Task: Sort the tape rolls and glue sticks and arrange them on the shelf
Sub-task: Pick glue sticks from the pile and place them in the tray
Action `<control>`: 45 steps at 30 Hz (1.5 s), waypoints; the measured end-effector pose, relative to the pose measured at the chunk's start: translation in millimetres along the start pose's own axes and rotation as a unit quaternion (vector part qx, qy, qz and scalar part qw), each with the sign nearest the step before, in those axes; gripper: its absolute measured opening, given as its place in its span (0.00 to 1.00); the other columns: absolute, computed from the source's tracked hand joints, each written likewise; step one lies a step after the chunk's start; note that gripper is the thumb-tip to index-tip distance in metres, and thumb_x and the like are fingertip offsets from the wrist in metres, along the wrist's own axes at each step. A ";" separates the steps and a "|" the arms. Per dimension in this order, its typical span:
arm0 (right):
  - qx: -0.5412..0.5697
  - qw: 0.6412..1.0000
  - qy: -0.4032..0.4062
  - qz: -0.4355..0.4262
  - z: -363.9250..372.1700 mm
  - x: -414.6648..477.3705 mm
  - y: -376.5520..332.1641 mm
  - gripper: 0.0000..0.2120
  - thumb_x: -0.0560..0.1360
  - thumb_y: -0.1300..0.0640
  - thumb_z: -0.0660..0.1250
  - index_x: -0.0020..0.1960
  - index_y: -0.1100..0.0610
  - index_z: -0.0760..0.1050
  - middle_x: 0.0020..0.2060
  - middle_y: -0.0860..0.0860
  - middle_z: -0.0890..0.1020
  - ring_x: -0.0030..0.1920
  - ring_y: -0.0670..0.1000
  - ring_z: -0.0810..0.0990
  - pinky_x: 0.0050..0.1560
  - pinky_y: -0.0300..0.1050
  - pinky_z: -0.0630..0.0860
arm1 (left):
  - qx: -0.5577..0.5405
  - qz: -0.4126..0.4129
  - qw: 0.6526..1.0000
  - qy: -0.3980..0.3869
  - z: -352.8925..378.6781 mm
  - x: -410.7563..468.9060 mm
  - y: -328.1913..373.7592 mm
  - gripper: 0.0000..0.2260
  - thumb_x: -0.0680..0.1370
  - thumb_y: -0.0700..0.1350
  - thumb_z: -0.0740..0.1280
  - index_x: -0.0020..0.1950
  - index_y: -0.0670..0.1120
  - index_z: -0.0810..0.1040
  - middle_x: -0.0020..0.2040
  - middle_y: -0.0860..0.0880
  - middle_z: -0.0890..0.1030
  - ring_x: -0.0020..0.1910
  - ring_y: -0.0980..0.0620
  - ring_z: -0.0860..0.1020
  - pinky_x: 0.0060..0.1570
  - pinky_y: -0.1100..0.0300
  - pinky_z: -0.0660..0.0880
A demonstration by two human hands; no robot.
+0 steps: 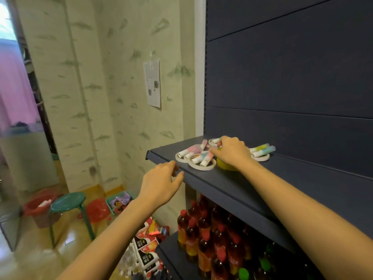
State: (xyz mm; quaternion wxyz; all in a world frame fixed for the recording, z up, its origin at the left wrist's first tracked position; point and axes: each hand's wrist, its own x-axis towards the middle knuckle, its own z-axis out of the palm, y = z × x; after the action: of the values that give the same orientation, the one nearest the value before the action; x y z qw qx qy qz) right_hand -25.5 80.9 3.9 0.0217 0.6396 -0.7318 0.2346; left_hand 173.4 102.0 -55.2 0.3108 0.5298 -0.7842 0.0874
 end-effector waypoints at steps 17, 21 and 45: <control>-0.263 0.962 -0.016 0.079 44.0 69.0 -40.0 0.23 0.76 0.45 0.61 0.66 0.58 0.71 0.65 0.56 0.74 0.62 0.55 0.74 0.62 0.51 0.68 | -0.133 0.114 0.984 -0.024 58.2 122.9 -21.5 0.10 0.79 0.52 0.58 0.53 0.48 0.75 0.49 0.49 0.81 0.48 0.48 0.77 0.41 0.56 0.69; -0.312 0.946 0.021 0.089 55.2 68.6 -47.2 0.21 0.77 0.49 0.61 0.67 0.57 0.70 0.59 0.53 0.77 0.60 0.54 0.75 0.48 0.45 0.67 | -0.139 0.149 0.978 -0.048 70.8 148.7 -26.3 0.10 0.78 0.50 0.59 0.53 0.47 0.74 0.49 0.46 0.80 0.48 0.46 0.77 0.40 0.57 0.68; -0.062 0.970 0.041 0.232 55.1 32.8 -63.3 0.25 0.74 0.47 0.65 0.65 0.61 0.66 0.53 0.57 0.76 0.52 0.55 0.73 0.43 0.45 0.66 | -0.227 0.153 0.922 -0.273 90.6 189.5 -15.3 0.21 0.74 0.54 0.66 0.25 0.47 0.65 0.39 0.37 0.77 0.38 0.42 0.74 0.41 0.50 0.73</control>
State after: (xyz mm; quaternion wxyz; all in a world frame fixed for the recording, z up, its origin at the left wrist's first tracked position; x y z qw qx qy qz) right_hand 43.3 25.6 -14.2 0.0367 0.4396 -0.8718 0.2131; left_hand 104.7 -93.9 -19.9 0.1793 0.3220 -0.9090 -0.1947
